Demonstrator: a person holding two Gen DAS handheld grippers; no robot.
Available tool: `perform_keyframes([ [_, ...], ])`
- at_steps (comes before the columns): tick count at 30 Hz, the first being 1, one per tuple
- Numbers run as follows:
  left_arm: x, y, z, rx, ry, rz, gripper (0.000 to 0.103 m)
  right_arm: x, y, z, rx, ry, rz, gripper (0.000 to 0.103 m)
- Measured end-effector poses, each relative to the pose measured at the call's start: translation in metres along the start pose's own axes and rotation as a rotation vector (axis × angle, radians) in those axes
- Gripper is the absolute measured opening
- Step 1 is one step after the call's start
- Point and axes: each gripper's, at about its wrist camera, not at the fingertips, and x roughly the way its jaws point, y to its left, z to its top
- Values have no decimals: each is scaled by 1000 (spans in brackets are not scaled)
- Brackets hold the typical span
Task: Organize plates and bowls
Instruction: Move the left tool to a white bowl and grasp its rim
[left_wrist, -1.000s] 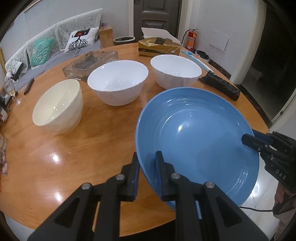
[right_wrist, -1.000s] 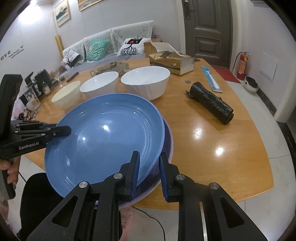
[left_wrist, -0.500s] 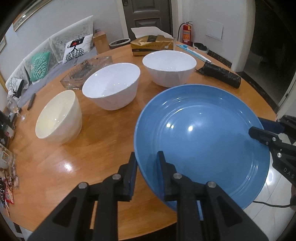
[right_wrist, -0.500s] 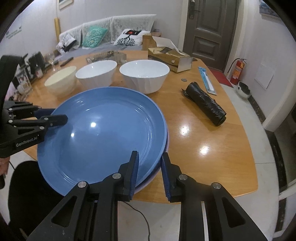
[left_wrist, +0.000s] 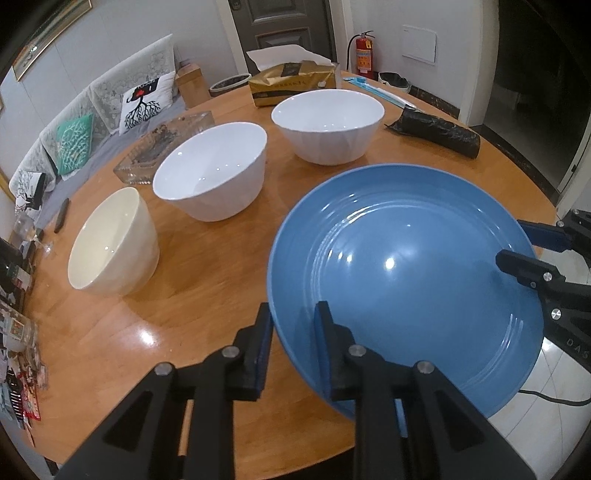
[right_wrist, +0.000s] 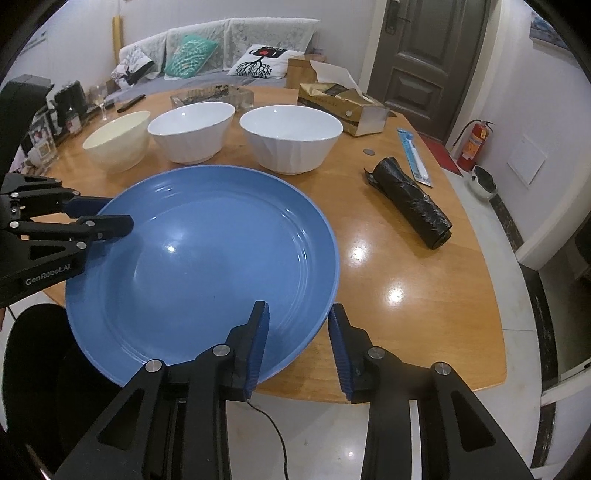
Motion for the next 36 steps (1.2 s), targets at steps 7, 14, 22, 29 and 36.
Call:
perform_keyframes([
  [7,0,5,4,-4,4,3,20,-1,0,2,-2,-4,-5,32],
  [14,-37,44,19,-104,-87,-69,38,-29,-8,17,12,-129,36,62],
  [22,-69,99,66,-109,-147,-78,60,-49,18,67,-58,-300,248,102],
  [29,-35,135,112,-85,-87,-70,63,-15,55,111,-136,-267,279,102],
  [36,31,155,142,-99,14,-142,62,35,78,140,-143,-146,362,101],
])
